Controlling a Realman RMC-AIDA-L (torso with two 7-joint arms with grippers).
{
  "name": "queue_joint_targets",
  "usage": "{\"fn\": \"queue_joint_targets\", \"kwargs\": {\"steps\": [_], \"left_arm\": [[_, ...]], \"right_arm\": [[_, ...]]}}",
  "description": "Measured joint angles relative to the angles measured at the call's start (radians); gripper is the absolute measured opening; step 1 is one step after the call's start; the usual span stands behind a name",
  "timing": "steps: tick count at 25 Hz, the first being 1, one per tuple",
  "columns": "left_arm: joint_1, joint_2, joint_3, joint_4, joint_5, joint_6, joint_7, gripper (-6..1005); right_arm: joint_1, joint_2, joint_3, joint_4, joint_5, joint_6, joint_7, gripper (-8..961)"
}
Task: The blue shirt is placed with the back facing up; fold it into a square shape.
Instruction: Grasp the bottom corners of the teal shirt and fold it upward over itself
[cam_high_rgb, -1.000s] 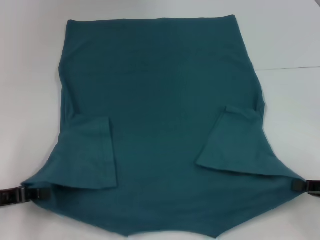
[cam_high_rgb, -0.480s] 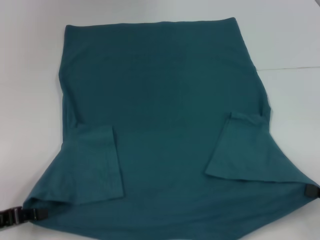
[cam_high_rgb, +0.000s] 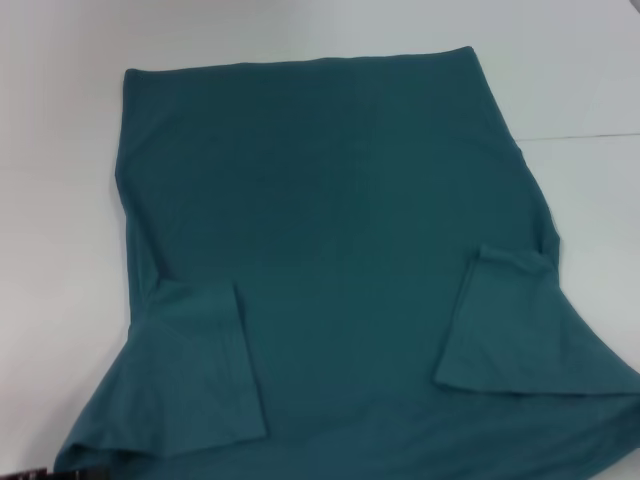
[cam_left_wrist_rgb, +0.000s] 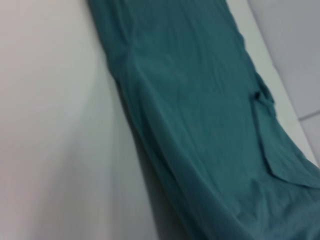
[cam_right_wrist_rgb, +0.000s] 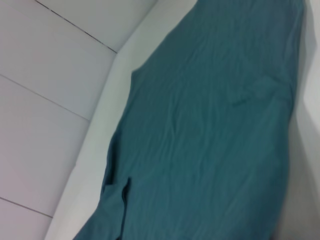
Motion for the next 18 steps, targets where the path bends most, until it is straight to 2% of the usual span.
{"fn": "queue_joint_targets", "kwargs": {"steps": [12, 18], "left_arm": [[0.036, -0.006, 0.001, 0.011, 0.011, 0.1, 0.061, 17], [0.022, -0.004, 0.0, 0.004, 0.002, 0.101, 0.065, 17]], "right_arm": [[-0.09, 0.004, 0.083, -0.001, 0.001, -0.07, -0.066, 63], [-0.107, -0.006, 0.145, -0.003, 0.001, -0.083, -0.066, 65]]}}
